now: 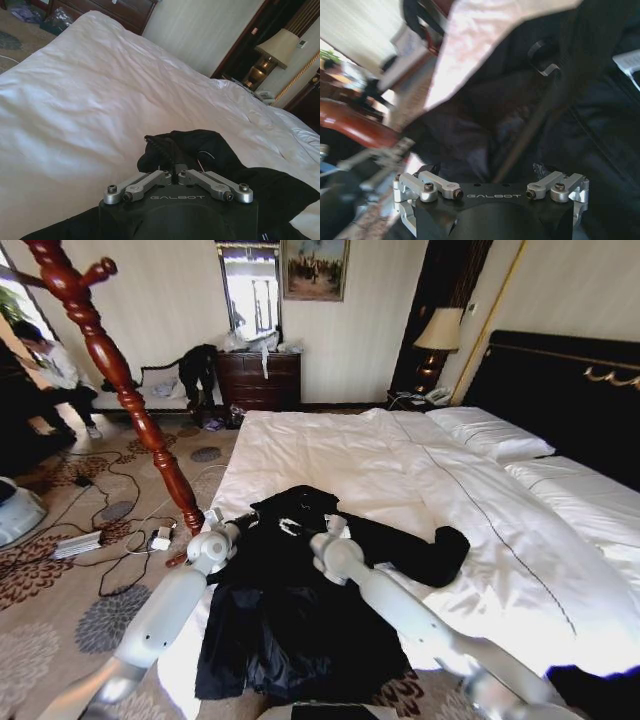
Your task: Pick up the clothes from the bed and hang them on the clothes hanger.
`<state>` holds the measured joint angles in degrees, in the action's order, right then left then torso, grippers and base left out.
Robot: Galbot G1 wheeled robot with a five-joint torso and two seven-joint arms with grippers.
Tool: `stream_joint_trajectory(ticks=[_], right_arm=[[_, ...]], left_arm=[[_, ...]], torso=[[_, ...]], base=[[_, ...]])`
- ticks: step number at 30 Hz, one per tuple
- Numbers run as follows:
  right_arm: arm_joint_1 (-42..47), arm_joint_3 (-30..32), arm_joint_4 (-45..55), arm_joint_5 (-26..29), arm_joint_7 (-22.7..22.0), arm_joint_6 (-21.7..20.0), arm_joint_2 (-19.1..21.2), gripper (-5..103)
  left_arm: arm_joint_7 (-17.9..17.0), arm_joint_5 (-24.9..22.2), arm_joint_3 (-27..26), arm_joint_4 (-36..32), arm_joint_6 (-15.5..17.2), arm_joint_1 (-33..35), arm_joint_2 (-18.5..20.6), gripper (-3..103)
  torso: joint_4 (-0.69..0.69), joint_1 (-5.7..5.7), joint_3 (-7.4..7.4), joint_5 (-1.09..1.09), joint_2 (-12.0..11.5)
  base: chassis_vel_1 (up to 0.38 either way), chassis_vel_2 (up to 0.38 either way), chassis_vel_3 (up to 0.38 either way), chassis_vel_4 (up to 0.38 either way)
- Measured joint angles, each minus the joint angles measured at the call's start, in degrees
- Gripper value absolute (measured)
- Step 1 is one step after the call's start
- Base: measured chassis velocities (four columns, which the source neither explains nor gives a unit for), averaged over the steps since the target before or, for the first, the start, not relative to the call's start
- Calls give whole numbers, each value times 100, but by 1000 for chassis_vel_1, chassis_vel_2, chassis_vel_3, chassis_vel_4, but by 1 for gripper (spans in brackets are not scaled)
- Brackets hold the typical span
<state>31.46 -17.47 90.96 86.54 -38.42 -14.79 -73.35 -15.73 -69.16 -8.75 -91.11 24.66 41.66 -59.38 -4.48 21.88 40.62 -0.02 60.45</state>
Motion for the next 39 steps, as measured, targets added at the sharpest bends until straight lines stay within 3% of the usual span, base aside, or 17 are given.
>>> stream_joint_trajectory(ticks=[10, 22, 39], right_arm=[[-149, -150, -970, -498, -92, -164, -461, 100], [-175, -114, -1089, -625, 78, -56, -572, 100], [-450, -289, -1668, -755, 328, 175, -766, 100]], left_arm=[[-112, -193, 26, 50, 298, -214, -106, 1], [-216, -346, 29, 89, 472, -402, -130, 1], [-102, -421, 139, 54, 532, -483, -101, 1]], torso=[[1, 0, 0, 1, 0], [2, 0, -1, 1, 0], [2, -1, -1, 1, 0]], base=[[0, 0, 0, 0], [0, 0, 0, 0], [0, 0, 0, 0]])
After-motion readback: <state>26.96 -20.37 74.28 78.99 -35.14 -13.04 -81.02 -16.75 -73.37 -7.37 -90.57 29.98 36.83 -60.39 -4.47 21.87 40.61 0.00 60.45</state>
